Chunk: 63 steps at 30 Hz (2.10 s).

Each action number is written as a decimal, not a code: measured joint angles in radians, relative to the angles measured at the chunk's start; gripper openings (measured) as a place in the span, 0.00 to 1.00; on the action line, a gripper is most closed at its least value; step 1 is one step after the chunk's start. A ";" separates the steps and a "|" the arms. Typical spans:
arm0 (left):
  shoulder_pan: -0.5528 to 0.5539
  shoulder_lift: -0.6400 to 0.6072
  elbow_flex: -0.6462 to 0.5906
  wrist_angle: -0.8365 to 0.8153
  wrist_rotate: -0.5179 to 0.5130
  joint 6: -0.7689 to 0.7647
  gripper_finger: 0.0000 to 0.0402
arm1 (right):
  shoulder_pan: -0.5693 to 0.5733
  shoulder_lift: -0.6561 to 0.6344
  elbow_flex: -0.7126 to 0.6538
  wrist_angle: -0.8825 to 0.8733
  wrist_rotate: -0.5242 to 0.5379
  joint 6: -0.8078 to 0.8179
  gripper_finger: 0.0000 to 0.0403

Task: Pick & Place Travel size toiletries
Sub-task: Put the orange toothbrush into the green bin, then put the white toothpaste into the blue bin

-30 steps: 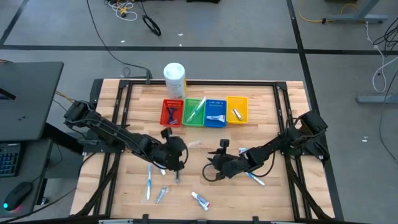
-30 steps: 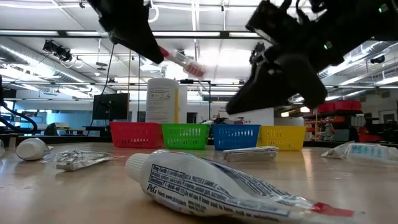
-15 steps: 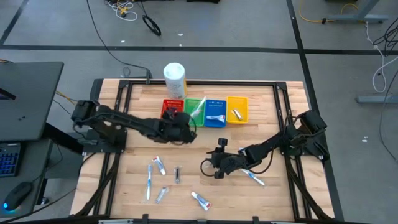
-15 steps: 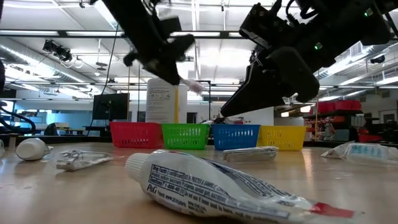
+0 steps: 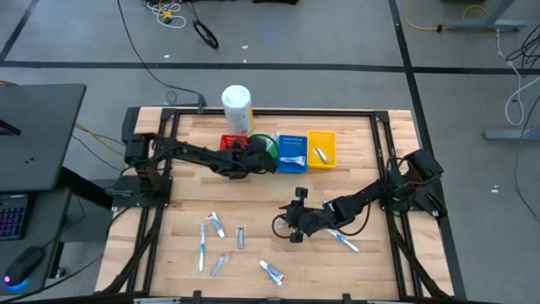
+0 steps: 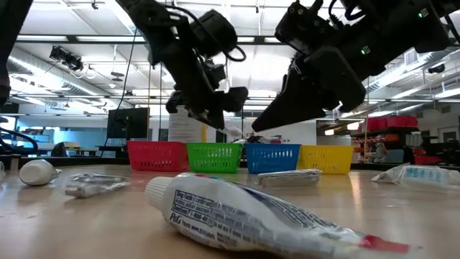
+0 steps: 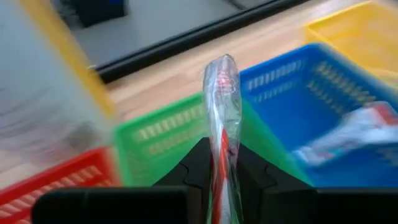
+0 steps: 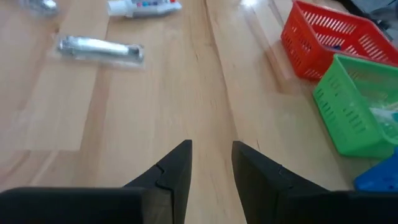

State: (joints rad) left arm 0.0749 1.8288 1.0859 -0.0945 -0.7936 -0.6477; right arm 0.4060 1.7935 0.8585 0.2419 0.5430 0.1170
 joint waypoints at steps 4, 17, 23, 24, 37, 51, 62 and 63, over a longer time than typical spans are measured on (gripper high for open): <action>0.027 0.046 0.004 0.064 0.040 -0.003 0.18 | 0.000 0.000 0.000 0.009 0.001 0.000 0.30; 0.071 0.102 0.003 0.132 0.118 0.077 0.18 | 0.000 0.000 0.000 0.005 -0.004 0.000 0.30; 0.076 0.102 0.003 0.137 0.179 0.124 0.20 | 0.000 0.000 0.000 0.004 -0.005 0.000 0.30; 0.076 0.102 0.003 0.137 0.185 0.122 0.21 | 0.000 0.000 0.000 0.004 -0.005 0.000 0.30; 0.097 0.096 0.003 0.097 0.209 0.062 0.40 | 0.000 0.000 0.000 0.004 -0.005 -0.001 0.30; 0.045 -0.174 0.004 -0.133 0.239 0.192 0.29 | -0.001 0.000 0.000 0.004 -0.005 -0.019 0.30; -0.241 -0.412 0.003 -0.412 0.299 0.246 0.26 | -0.035 0.000 0.000 0.002 -0.233 -0.002 0.34; -0.267 -0.416 0.003 -0.428 0.290 0.227 0.26 | -0.038 0.000 0.000 -0.004 -0.244 0.007 0.35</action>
State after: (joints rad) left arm -0.1923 1.4128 1.0886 -0.5222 -0.5037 -0.4209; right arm 0.3681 1.7935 0.8589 0.2380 0.2986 0.1242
